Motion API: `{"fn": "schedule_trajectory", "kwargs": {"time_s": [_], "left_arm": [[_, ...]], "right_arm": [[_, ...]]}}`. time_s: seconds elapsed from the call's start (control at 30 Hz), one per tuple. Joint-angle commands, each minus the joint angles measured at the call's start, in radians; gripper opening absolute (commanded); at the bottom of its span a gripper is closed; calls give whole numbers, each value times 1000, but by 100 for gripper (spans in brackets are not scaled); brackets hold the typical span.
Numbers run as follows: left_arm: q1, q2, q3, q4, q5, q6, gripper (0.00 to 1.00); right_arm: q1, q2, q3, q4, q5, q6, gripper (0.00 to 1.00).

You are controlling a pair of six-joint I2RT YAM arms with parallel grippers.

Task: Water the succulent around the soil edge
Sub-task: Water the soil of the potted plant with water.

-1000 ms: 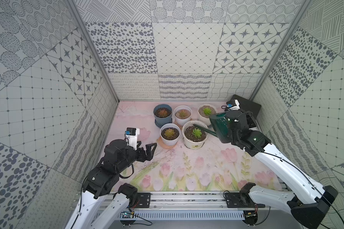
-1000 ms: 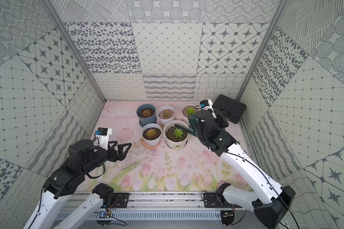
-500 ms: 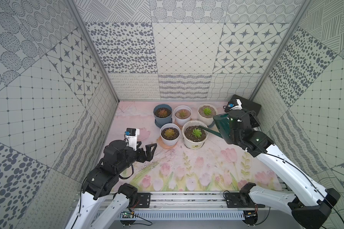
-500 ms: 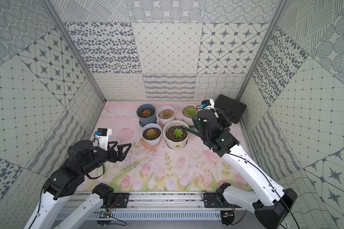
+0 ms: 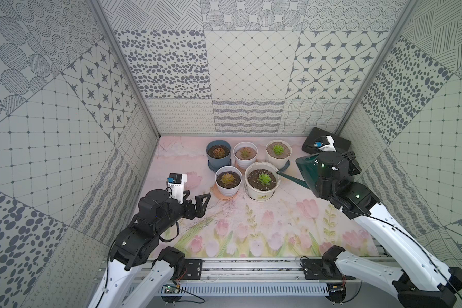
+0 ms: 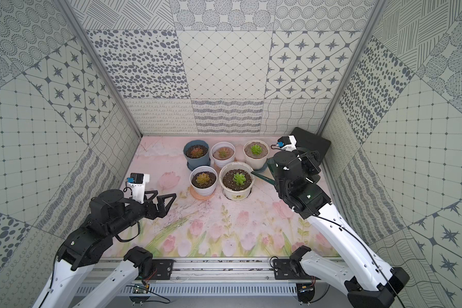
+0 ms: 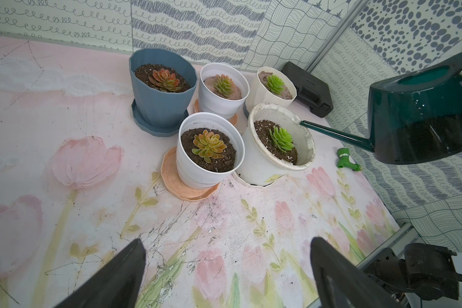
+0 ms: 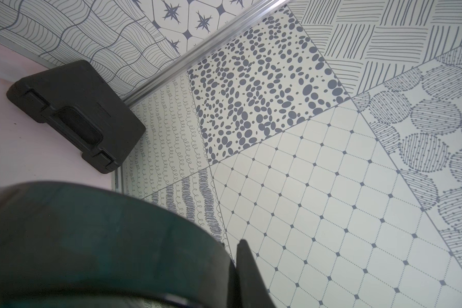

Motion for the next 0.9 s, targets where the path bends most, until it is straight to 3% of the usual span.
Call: {"fn": "schedule_trajectory", "kwargs": {"time_s": [0.0, 0.43, 0.87], "left_arm": [[2, -9, -3, 34, 15, 17, 99], [2, -9, -3, 36, 12, 18, 99], [2, -15, -5, 34, 7, 20, 99]], "right_arm": [[19, -35, -8, 83, 15, -56, 0], [174, -77, -10, 84, 70, -207, 0], [321, -23, 45, 85, 121, -239, 0]]}}
